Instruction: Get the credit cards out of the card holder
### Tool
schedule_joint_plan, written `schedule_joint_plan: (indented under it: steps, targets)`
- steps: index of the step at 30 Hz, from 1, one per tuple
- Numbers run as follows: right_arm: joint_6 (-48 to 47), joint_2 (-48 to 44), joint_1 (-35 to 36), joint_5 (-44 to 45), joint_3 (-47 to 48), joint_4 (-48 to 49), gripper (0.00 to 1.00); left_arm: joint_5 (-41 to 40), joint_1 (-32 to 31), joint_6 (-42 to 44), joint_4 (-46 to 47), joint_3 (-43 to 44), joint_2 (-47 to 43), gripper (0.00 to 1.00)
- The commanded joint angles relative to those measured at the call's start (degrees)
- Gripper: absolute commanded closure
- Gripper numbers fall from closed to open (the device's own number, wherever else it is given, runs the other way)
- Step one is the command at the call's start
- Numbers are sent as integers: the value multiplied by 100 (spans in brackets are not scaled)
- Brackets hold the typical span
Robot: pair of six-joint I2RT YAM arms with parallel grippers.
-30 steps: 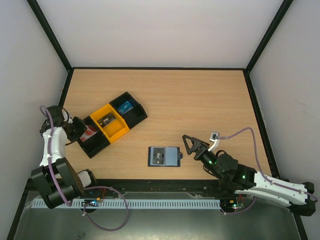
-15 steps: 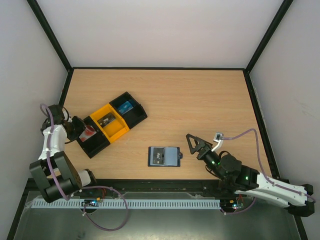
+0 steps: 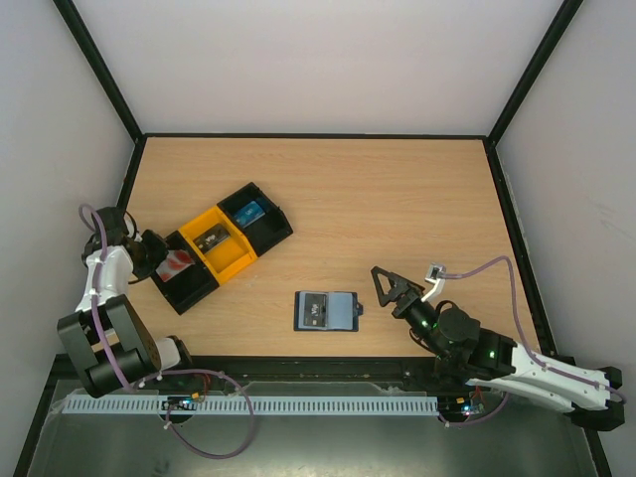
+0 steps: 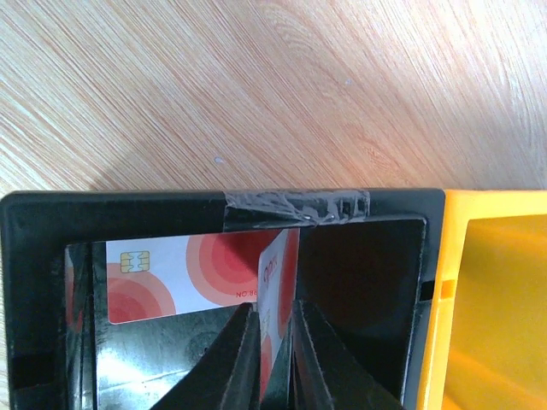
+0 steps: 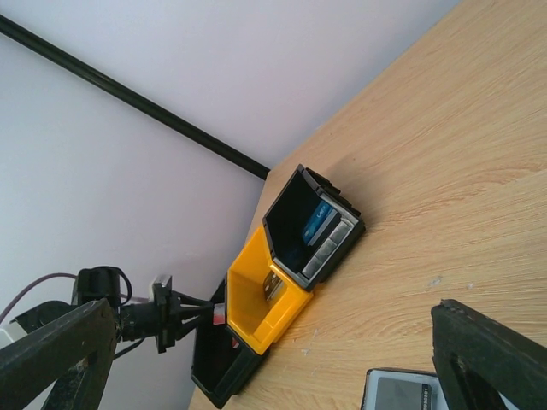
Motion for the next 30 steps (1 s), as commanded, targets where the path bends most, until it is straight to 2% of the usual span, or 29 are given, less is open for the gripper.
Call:
schedule_joint_plan:
  steps: [1,3,4,7,13,18,19,21,26,30]
  targets:
    - [42,-136,9,190,112,-249,2,-88,39,-151,128,20,-89,84]
    - [75,-181,9,192,103,-294,2,-113,37,-246,181,13,-213,79]
    - [88,-206,9,196,90,-308,2,-143,39,-299,203,21,-275,73]
    - [140,-268,7,181,97,-369,2,-211,39,-441,265,38,-465,47]
    - [255,-350,9,128,137,-558,2,-174,37,-577,400,32,-826,32]
    - [395,-375,9,143,169,-714,2,597,38,-616,624,-162,-1118,22]
    - [417,-360,9,145,175,-737,2,815,37,-570,632,-167,-1116,19]
    - [523,-333,9,161,175,-804,2,1166,37,-421,547,-170,-1083,2]
    - [899,-172,9,221,143,-974,2,1690,18,8,256,-180,-1158,0]
    - [983,63,9,130,111,-882,2,1918,-250,63,266,-358,-1537,0]
